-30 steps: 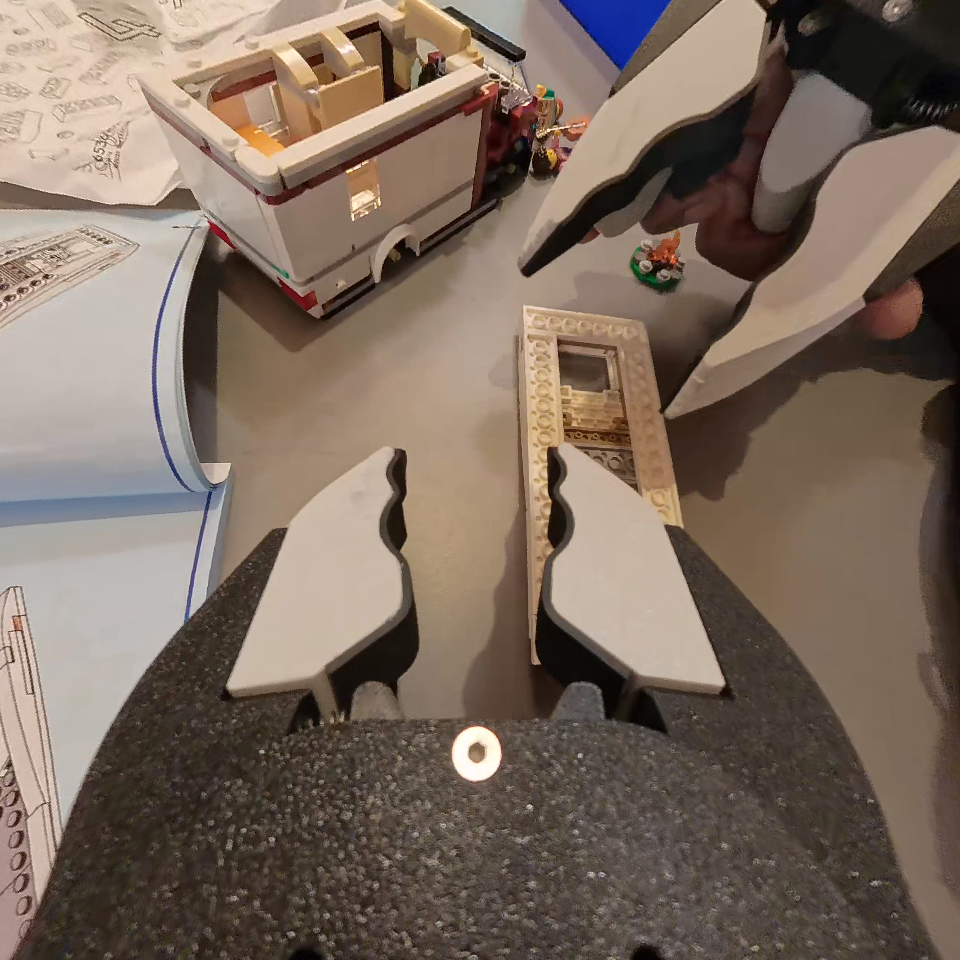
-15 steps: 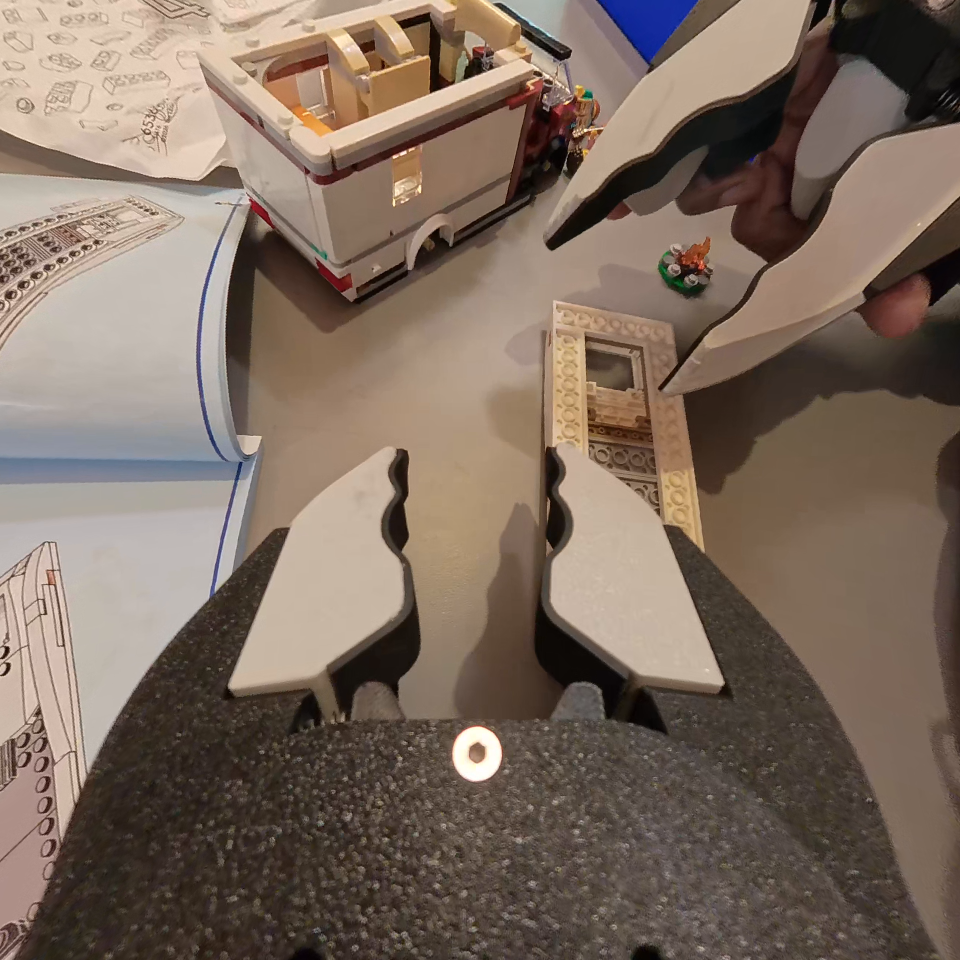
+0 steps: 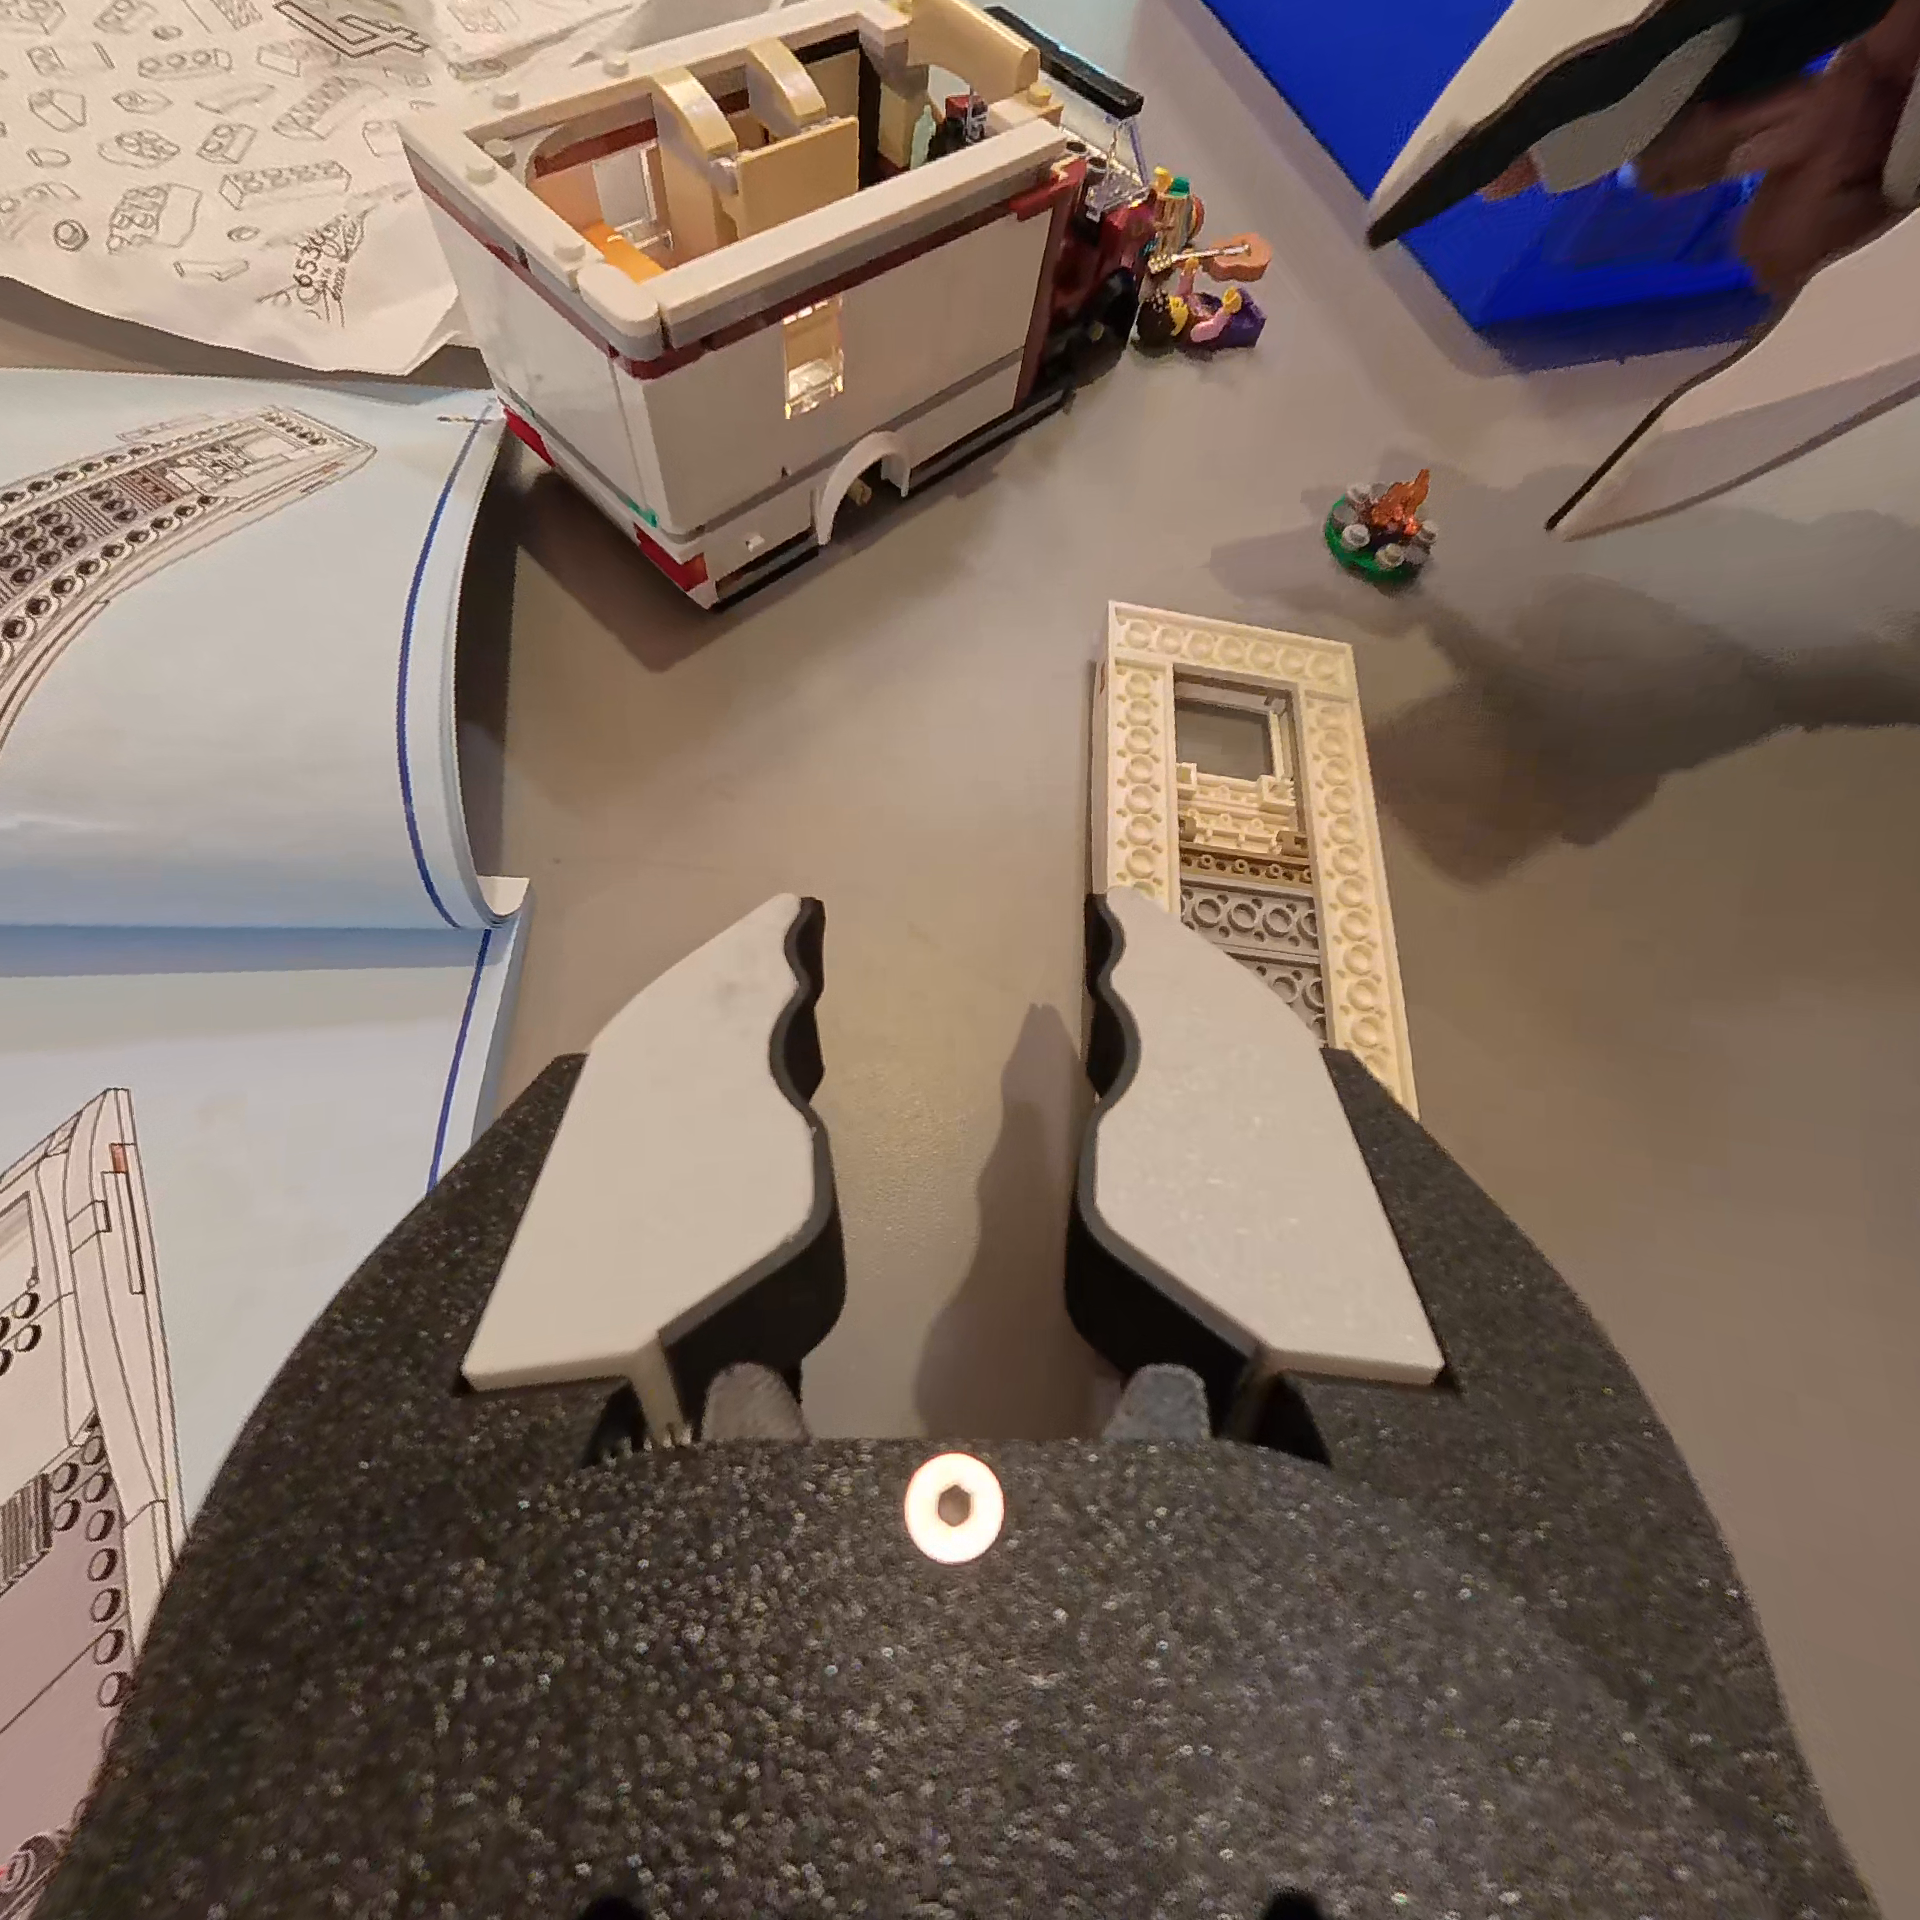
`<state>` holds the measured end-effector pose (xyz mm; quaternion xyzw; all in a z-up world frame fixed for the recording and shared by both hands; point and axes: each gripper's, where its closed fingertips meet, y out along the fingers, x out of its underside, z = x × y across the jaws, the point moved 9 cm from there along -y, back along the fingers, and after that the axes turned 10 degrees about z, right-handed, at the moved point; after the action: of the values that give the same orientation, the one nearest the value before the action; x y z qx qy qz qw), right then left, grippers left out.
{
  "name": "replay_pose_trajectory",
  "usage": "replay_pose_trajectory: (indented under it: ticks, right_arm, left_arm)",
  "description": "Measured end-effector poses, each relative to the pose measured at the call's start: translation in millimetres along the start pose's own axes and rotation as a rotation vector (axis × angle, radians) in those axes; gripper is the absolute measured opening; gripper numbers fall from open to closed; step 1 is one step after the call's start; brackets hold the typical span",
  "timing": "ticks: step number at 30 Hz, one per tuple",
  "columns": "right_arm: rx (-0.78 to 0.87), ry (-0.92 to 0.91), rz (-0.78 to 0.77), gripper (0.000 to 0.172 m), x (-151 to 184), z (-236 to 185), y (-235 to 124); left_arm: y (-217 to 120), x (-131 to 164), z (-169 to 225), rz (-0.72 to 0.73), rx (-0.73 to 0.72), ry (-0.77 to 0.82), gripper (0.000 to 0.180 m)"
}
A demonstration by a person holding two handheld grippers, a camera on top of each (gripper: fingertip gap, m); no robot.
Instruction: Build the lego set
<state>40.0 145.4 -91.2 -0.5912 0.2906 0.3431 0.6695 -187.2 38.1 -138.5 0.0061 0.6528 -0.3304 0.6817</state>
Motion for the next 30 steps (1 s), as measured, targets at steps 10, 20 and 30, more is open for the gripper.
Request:
replay_pose_trajectory:
  ticks: [10,20,30]
  right_arm:
    - [0.17,-0.037,-0.078,0.068,18,9,-80]
    - [0.443,-0.006,-0.332,0.061,77,71,-196]
    - [0.442,-0.027,-0.439,0.06,109,110,-212]
  left_arm:
    - [-4,-1,0,0.035,-0.017,0.012,0.049]
    - [-4,-2,-1,0.043,0.009,-0.007,0.049]
    - [-6,-3,-7,0.072,0.031,-0.063,0.047]
